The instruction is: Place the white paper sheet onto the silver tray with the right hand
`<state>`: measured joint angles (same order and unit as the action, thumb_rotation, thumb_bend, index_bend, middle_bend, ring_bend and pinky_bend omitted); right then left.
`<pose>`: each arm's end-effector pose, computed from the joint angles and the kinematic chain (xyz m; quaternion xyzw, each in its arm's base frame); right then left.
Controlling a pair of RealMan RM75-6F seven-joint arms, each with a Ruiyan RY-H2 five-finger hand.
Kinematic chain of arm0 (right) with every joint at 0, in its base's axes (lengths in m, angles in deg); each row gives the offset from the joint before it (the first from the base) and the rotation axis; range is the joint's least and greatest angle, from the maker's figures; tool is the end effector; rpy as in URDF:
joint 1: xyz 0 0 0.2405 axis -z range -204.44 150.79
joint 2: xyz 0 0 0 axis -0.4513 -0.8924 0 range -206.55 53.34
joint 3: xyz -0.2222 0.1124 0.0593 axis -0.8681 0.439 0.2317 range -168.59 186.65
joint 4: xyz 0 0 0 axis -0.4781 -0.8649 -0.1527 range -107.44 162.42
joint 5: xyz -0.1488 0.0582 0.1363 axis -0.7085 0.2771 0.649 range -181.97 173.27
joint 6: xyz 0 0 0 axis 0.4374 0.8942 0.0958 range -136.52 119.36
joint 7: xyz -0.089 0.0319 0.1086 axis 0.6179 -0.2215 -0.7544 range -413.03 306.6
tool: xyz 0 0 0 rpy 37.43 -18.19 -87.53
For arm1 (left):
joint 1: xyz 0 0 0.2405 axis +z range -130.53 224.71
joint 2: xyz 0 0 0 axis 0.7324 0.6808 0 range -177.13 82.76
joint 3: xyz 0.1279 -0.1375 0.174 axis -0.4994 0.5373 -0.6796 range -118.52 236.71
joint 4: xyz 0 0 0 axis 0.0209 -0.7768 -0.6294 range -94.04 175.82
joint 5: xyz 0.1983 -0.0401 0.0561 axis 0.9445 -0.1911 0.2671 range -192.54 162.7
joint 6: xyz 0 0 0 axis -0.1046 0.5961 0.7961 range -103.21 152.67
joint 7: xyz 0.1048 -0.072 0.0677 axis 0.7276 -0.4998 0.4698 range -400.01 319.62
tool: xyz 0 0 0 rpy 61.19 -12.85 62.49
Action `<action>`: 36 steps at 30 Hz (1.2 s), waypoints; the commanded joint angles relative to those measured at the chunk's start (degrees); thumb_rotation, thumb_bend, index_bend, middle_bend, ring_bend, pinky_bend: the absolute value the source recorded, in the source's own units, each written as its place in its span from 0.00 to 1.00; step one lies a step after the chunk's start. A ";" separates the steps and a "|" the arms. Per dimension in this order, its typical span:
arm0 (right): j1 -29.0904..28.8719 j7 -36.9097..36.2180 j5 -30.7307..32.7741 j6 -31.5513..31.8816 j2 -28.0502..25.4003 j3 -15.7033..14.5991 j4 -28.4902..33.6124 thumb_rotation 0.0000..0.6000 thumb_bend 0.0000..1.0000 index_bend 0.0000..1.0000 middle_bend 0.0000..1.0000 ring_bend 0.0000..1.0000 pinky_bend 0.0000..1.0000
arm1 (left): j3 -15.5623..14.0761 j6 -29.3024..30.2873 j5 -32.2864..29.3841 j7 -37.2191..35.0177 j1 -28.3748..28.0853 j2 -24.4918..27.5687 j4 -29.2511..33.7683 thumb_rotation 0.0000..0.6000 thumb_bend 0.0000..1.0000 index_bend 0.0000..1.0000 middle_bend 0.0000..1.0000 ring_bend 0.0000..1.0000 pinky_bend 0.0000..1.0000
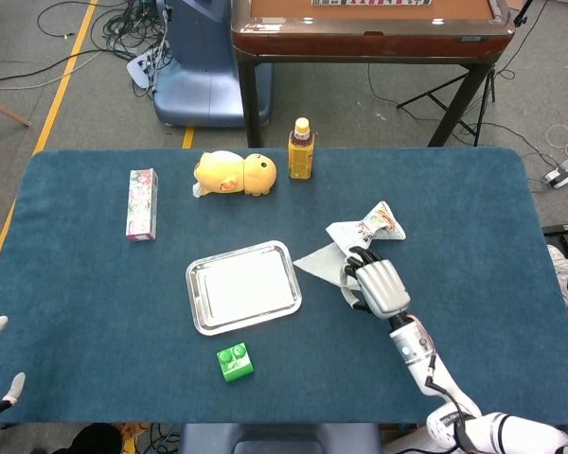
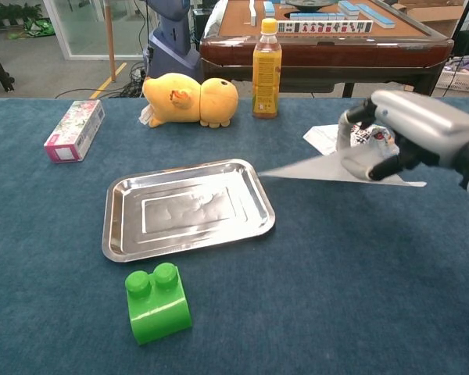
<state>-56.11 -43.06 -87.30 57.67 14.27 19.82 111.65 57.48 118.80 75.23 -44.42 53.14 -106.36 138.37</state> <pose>-0.1708 -0.2999 0.0001 0.6888 -0.3645 0.4684 0.4163 -0.3136 0.1057 0.1847 -0.5460 -0.4265 -0.3913 0.6056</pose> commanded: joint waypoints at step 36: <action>-27.16 -22.05 -26.93 -3.56 2.78 -9.28 -21.93 1.00 0.57 0.64 0.45 0.24 0.26 | -0.08 0.96 -1.72 1.79 1.89 -0.10 0.91 1.00 0.33 0.07 0.02 0.04 0.00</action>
<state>-82.24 -62.01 -111.98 51.40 15.06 12.82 94.04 57.39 119.80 73.53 -42.67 55.04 -106.47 139.26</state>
